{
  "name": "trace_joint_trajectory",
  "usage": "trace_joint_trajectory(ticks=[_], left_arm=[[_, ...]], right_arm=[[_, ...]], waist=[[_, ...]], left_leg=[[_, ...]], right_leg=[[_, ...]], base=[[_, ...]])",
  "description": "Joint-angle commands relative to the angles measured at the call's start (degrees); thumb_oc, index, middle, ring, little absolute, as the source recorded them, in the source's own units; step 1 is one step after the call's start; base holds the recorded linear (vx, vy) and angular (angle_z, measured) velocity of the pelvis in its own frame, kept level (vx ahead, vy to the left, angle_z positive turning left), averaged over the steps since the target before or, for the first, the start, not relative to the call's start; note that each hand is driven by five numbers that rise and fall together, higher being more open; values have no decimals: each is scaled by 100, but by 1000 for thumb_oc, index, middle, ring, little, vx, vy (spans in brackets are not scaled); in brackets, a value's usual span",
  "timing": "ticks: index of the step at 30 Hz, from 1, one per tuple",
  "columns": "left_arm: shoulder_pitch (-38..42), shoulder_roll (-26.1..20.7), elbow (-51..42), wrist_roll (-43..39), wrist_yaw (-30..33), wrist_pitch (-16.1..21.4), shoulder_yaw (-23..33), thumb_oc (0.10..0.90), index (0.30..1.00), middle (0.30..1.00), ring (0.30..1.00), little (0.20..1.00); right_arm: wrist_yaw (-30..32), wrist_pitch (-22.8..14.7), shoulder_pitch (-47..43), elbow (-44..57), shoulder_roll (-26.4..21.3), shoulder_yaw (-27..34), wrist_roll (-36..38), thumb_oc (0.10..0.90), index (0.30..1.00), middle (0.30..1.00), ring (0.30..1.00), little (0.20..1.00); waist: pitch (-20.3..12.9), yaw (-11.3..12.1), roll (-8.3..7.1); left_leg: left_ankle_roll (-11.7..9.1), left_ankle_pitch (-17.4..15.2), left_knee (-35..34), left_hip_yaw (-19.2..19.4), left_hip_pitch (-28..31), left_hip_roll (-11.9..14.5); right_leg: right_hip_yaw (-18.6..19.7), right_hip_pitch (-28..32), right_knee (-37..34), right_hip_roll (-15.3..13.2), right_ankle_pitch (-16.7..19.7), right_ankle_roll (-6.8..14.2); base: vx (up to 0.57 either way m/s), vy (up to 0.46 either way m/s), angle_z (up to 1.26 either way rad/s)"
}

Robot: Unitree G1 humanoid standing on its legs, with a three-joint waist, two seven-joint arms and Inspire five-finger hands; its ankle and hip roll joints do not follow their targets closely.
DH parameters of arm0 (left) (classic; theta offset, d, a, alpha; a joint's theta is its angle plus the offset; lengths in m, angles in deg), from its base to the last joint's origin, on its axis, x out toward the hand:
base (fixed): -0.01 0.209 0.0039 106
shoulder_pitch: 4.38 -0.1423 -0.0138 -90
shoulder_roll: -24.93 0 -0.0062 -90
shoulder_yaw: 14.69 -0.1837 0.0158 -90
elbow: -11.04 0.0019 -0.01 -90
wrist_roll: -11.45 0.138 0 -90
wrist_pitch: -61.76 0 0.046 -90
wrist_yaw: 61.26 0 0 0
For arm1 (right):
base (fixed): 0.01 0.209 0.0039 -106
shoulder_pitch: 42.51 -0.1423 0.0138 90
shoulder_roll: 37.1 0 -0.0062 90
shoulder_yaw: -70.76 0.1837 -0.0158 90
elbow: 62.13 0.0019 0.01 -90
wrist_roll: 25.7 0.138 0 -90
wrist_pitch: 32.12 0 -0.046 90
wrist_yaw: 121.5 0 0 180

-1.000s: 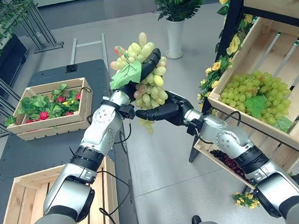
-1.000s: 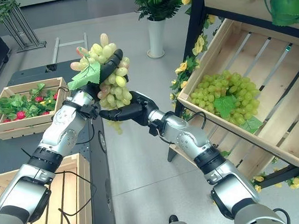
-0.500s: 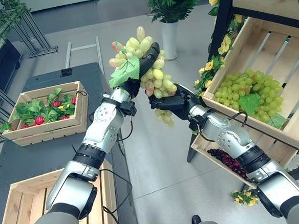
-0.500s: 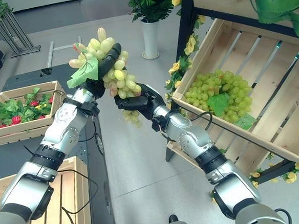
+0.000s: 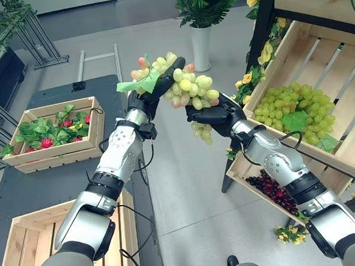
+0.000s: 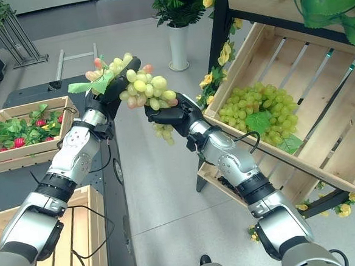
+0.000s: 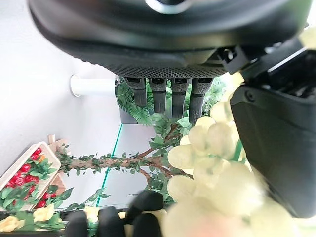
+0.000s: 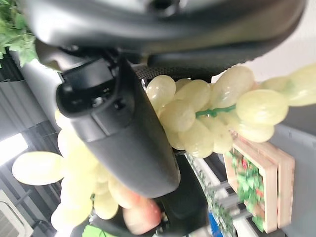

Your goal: Pick up the fruits from the basket on one side to the basket on the other side

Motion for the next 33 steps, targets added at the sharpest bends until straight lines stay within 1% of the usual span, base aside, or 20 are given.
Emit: trace_joint_trajectory(ticks=[1,2,3,6,8,10,11,14,18,21,23,27,33], left_arm=[[191,-147,489,117,-232,338,492,800,900,900,900,900],[130,-140,479,126,-255,333,500,800,900,900,900,900],[-50,-138,469,98,-412,280,539,800,900,900,900,900],[-235,-131,507,-42,-672,333,602,800,900,900,900,900],[-533,-26,440,-497,-993,481,761,800,900,900,900,900],[-682,45,389,-717,-1095,537,837,800,900,900,900,900],[-848,150,362,-888,-1155,624,935,800,900,900,900,900],[-1117,276,356,-987,-1247,822,1070,800,900,900,900,900],[-1585,489,278,-1136,-1577,1054,1197,800,900,900,900,900],[-1833,580,206,-1113,-1576,1124,1248,800,900,900,900,900],[-2224,682,195,-986,-1615,1139,1340,800,900,900,900,900],[-2498,759,227,-976,-1657,1167,1310,800,900,900,900,900],[-2833,883,201,-941,-1706,1204,1132,800,900,900,900,900]], right_arm=[[29,-1234,-368,245,-113,1015,-25,400,300,300,300,300],[32,-1232,-348,264,-144,1048,-53,400,300,300,300,300],[36,-1209,-287,333,-262,1164,-132,400,300,300,300,300],[33,-1195,-237,376,-430,1263,-214,400,300,300,300,300],[-53,-1181,-136,352,-649,1411,-379,400,300,300,300,300],[-88,-1185,-91,338,-721,1466,-413,400,300,300,300,300],[-129,-1173,-57,332,-804,1530,-443,400,300,300,300,300],[-162,-1145,18,410,-932,1625,-427,400,300,300,300,300],[-338,-1079,214,591,-1133,1858,-329,400,300,300,300,300],[-408,-1024,335,715,-1202,1992,-286,400,300,300,300,300],[-535,-827,599,975,-1355,2252,-72,400,300,300,300,300],[-682,-674,898,1156,-1532,2519,316,400,300,300,300,300],[-602,-804,1281,1135,-1942,3122,510,400,300,300,300,300]], waist=[[-831,-48,130],[-831,-53,127],[-822,-68,109],[-825,-83,88],[-831,-90,55],[-833,-91,42],[-833,-96,16],[-846,-108,-31],[-867,-128,-90],[-871,-143,-110],[-880,-204,-145],[-884,-289,-167],[-883,-441,-186]], left_leg=[[1,-630,21,-182,-72,-276],[2,-632,20,-178,-69,-275],[8,-638,17,-175,-63,-276],[11,-643,17,-157,-56,-272],[14,-650,11,-141,-47,-269],[14,-657,11,-133,-40,-262],[15,-661,11,-135,-39,-259],[21,-664,11,-135,-43,-263],[34,-686,11,-119,-57,-259],[41,-697,11,-118,-63,-259],[48,-705,11,-104,-70,-255],[60,-719,11,-40,-71,-251],[66,-755,11,107,-85,-243]], right_leg=[[66,-63,8,410,-206,-306],[75,-65,8,411,-204,-304],[100,-71,8,418,-194,-298],[125,-76,8,421,-186,-293],[151,-79,8,431,-180,-294],[163,-78,8,435,-178,-297],[180,-81,8,442,-170,-298],[213,-88,8,459,-162,-305],[284,-115,8,486,-155,-304],[337,-127,8,504,-148,-302],[440,-146,8,528,-124,-292],[560,-183,8,552,-92,-286],[737,-260,8,583,-35,-250]], base=[[0,0,0],[7,2,-4],[9,2,-4],[12,9,-8],[0,0,0],[15,16,-5],[18,18,-6],[17,21,-12],[12,28,-6],[11,24,-4],[32,42,-12],[23,29,-12],[26,36,-8]])
